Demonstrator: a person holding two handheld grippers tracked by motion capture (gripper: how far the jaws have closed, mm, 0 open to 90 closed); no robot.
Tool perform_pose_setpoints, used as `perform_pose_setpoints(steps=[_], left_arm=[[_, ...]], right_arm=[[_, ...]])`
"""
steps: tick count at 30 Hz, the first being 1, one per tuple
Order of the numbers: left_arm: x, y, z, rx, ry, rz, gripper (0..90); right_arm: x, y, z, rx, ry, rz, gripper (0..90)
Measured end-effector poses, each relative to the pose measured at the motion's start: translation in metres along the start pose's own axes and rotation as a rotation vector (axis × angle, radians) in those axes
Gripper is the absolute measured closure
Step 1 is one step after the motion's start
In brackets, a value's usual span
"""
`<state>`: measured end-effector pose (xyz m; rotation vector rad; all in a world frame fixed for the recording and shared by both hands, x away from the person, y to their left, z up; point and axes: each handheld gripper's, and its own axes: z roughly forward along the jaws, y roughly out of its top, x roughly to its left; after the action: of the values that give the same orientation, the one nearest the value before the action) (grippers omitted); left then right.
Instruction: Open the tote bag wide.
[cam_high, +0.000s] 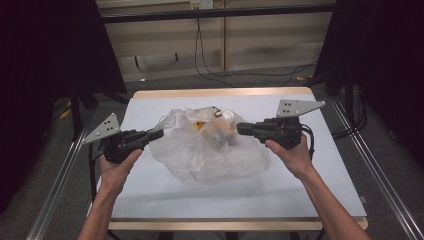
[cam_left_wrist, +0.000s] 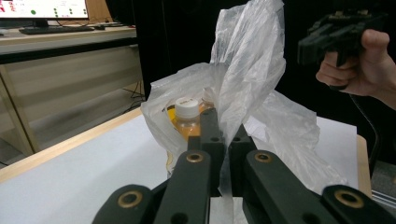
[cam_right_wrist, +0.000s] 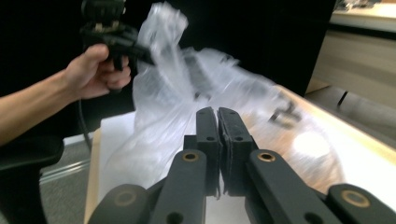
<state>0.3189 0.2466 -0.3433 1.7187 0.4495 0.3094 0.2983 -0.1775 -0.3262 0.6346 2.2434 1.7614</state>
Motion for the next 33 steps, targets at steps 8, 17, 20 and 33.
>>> perform_pose_setpoints(steps=[8, 17, 20, 33], left_arm=[[-0.002, 0.004, 0.002, -0.011, -0.012, 0.001, 90.0], [-0.007, 0.009, 0.008, -0.025, -0.029, 0.007, 90.0], [-0.008, 0.011, 0.009, -0.026, -0.032, 0.011, 90.0], [-0.007, 0.008, 0.006, -0.024, -0.030, 0.004, 90.0]], right_arm=[[0.016, -0.034, 0.014, 0.106, -0.002, 0.005, 55.8], [0.031, -0.049, 0.027, 0.167, -0.018, 0.007, 40.4], [0.033, -0.047, 0.036, 0.170, -0.019, 0.000, 42.0], [0.021, -0.044, 0.056, 0.176, -0.025, 0.024, 90.0]])
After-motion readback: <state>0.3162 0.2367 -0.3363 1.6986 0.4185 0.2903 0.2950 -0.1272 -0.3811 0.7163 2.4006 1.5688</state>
